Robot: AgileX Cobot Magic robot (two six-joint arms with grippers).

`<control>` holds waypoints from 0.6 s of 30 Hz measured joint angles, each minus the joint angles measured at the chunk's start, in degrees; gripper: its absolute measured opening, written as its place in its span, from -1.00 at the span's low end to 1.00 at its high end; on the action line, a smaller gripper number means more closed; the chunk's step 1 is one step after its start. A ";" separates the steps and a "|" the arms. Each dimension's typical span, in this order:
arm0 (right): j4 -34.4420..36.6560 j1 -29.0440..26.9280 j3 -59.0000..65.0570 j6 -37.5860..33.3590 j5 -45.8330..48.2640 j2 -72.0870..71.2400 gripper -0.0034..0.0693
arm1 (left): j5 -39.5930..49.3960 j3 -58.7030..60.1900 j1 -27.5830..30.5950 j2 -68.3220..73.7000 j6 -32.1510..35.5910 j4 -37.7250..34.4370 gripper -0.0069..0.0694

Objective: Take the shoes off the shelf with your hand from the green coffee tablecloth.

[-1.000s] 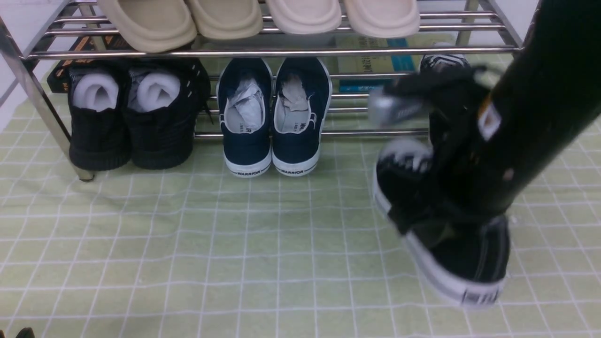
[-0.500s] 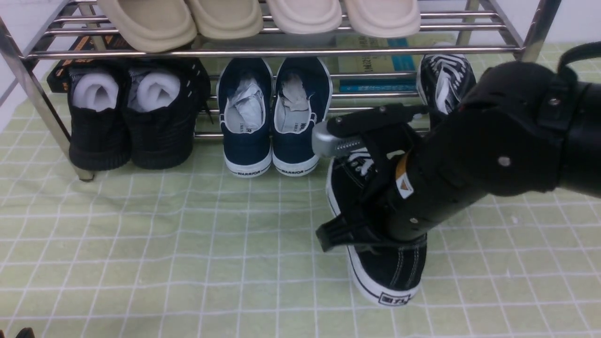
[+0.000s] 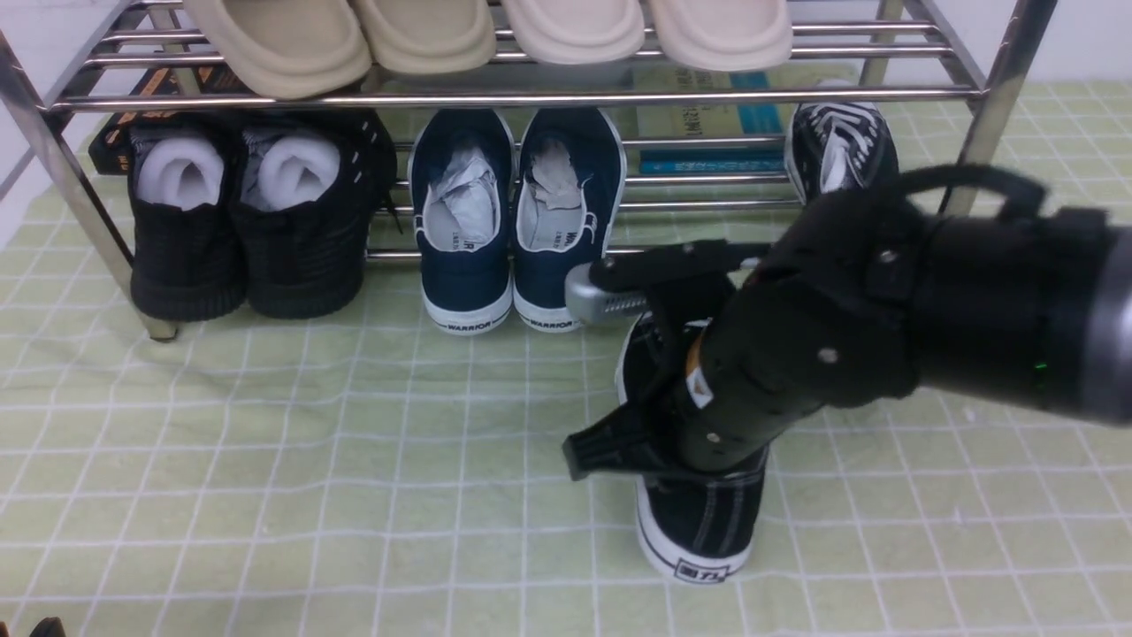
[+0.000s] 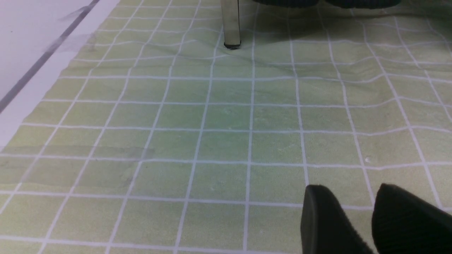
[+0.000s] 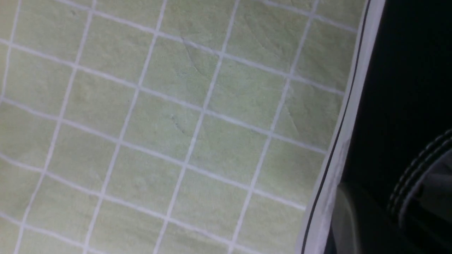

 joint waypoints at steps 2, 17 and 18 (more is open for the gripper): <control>0.05 0.00 0.00 0.34 -0.55 0.99 -0.86 | 0.00 0.00 0.00 0.00 0.00 0.00 -0.19; 14.08 0.00 -1.75 -1.71 1.70 1.96 -0.20 | 0.00 0.00 0.00 0.00 0.00 0.00 -0.19; 14.80 -0.05 -2.87 -3.24 3.53 1.96 -0.11 | 0.00 0.00 0.00 0.00 0.00 0.00 -0.19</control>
